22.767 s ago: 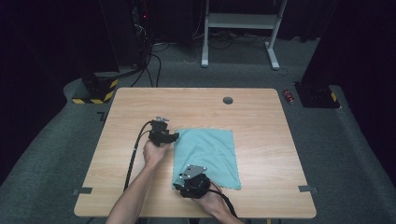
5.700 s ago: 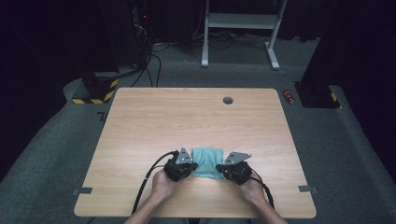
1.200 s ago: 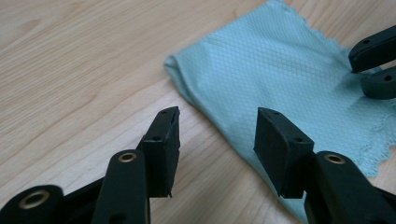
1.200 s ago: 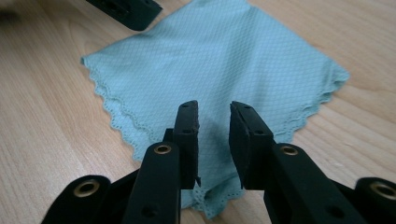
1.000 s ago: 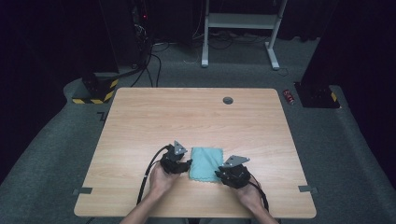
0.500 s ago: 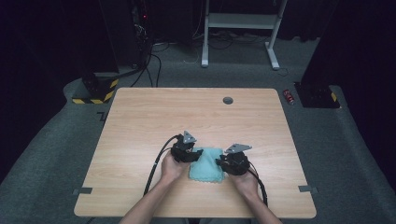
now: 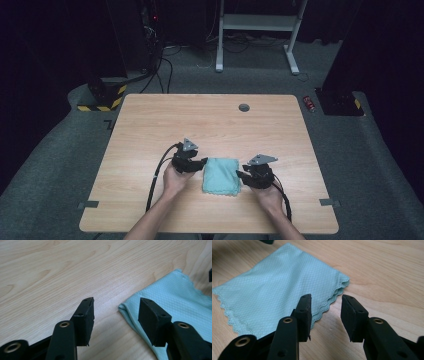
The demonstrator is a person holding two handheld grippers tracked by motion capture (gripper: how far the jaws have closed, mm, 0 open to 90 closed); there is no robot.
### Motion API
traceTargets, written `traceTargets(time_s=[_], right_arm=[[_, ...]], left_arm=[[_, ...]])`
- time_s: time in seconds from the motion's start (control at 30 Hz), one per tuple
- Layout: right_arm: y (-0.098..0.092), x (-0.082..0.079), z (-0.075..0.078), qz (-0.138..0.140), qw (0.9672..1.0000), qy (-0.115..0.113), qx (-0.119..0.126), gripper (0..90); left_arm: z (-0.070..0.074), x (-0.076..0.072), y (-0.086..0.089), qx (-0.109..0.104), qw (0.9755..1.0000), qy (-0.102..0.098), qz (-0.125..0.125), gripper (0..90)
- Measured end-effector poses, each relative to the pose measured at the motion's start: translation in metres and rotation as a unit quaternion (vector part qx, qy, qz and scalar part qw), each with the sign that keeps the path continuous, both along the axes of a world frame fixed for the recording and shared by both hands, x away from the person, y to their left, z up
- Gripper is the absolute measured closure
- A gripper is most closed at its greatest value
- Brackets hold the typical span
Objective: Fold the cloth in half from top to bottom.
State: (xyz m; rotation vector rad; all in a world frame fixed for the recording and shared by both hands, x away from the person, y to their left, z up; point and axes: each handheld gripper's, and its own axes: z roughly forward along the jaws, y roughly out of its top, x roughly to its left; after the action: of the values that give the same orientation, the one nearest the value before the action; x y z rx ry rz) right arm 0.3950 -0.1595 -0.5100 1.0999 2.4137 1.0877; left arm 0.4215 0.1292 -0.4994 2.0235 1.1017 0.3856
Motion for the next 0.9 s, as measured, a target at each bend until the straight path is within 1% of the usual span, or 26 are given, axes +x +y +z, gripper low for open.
traceTargets(time_s=[0.03,0.07,0.13,0.17,0.23,0.27,0.43,0.53,0.63,0.67,0.8,0.9], right_arm=[[-0.001,0.0,0.001,-0.007,1.0,0.002,0.004,59.4],[-0.004,0.001,0.002,-0.01,0.9999,0.003,0.008,58.5],[-0.007,0.001,0.003,-0.017,0.9997,0.006,0.017,57.6],[-0.008,0.001,0.004,-0.02,0.9996,0.007,0.017,57.4],[-0.011,0.0,0.005,-0.023,0.9996,0.001,0.015,56.7],[-0.013,-0.001,0.006,-0.027,0.9995,0.001,0.018,56.4],[-0.026,-0.003,0.01,-0.043,0.9985,-0.003,0.035,56.2],[-0.035,-0.006,0.011,-0.053,0.9977,-0.006,0.042,56.1],[-0.044,-0.008,0.011,-0.061,0.9972,-0.008,0.043,56.0],[-0.046,-0.009,0.011,-0.066,0.9968,-0.005,0.044,55.9],[-0.057,-0.012,0.011,-0.083,0.9953,-0.009,0.049,55.8],[-0.066,-0.014,0.009,-0.095,0.9946,-0.008,0.042,55.4]], left_arm=[[0.001,-0.002,0.004,-0.015,0.9999,0.005,0.002,45.7],[0.001,-0.005,0.007,-0.023,0.9997,0.008,0.003,45.1],[0.001,-0.01,0.012,-0.019,0.9998,0.007,0.003,44.1],[0.001,-0.012,0.014,-0.02,0.9998,0.006,0.003,44.0],[0.001,-0.017,0.019,-0.018,0.9998,0.003,0.004,43.6],[0.002,-0.019,0.022,-0.018,0.9998,0.0,0.005,43.6],[0.001,-0.03,0.04,-0.026,0.9996,0.001,0.015,42.0],[-0.001,-0.036,0.051,-0.026,0.9995,0.003,0.02,40.8],[-0.003,-0.042,0.061,-0.023,0.9994,0.0,0.027,40.0],[-0.003,-0.044,0.064,-0.024,0.9992,0.0,0.032,39.9],[-0.006,-0.051,0.076,-0.022,0.9987,-0.003,0.045,39.6],[-0.009,-0.055,0.084,-0.005,0.9984,-0.004,0.056,39.0]])
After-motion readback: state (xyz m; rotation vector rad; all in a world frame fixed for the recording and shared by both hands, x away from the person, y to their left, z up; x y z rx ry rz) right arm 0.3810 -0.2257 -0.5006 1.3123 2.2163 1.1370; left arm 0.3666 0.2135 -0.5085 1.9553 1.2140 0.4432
